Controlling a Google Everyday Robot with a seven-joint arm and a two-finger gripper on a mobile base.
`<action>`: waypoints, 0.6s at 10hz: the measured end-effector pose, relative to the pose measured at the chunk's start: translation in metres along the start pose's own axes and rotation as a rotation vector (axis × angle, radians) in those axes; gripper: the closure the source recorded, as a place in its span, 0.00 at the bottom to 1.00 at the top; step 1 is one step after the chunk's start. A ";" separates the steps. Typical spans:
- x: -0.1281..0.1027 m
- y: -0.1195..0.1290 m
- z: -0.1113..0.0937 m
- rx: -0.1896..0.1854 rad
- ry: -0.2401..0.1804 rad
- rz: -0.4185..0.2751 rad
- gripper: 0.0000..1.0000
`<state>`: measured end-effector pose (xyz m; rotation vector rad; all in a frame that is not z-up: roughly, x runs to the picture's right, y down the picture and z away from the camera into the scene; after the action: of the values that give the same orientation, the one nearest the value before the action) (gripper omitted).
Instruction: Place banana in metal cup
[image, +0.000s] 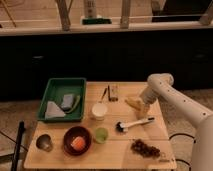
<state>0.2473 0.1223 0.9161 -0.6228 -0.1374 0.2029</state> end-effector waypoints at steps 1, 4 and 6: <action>-0.002 0.000 0.002 0.003 -0.004 -0.002 0.20; -0.014 -0.002 0.008 0.004 -0.016 -0.019 0.20; -0.019 -0.003 0.011 0.001 -0.025 -0.029 0.21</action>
<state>0.2274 0.1221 0.9257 -0.6175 -0.1706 0.1825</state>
